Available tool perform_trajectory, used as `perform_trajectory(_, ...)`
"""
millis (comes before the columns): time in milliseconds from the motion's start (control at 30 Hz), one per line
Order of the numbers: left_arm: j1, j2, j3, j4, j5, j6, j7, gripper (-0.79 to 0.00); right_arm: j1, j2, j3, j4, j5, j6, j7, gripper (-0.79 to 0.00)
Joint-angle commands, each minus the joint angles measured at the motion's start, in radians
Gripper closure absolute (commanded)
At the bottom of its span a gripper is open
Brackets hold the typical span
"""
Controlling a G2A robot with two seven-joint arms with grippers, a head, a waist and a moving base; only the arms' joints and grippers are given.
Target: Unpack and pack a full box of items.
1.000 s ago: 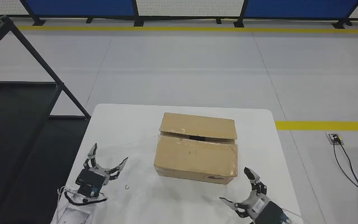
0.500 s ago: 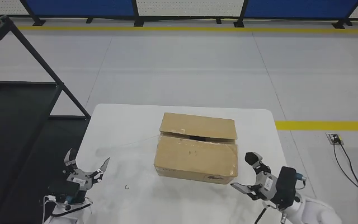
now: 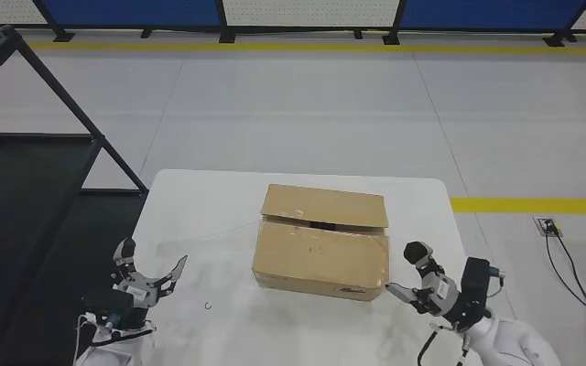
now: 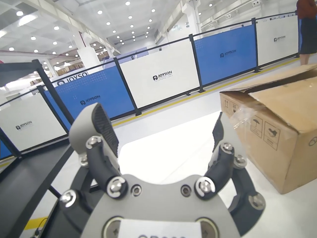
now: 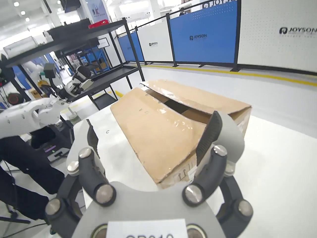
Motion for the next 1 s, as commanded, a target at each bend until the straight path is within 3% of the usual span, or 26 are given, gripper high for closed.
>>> perform_trajectory(0,0.003,-0.001,-0.002,-0.001,-0.05,-0.022,-0.02,-0.785,0.047,0.008,-0.007,0.057,0.158,-0.011,0.129,-0.785)
perform_trajectory(233,0.014,0.001,-0.023,-0.003,-0.171,-0.107,-0.043,-0.785,0.195,0.044,-0.038,0.189,0.601,0.024,0.558,-0.785)
perform_trajectory(433,0.036,0.003,-0.039,-0.02,-0.19,-0.131,-0.033,-0.785,0.287,0.066,-0.063,0.254,0.771,0.102,0.805,-0.785)
perform_trajectory(633,0.043,0.002,-0.038,-0.015,-0.202,-0.118,-0.032,-0.785,0.345,0.073,-0.104,0.303,0.837,0.13,0.896,-0.785)
perform_trajectory(967,0.044,0.002,-0.034,-0.015,-0.201,-0.116,-0.039,-0.785,0.406,0.074,-0.178,0.332,0.885,0.104,0.944,-0.785)
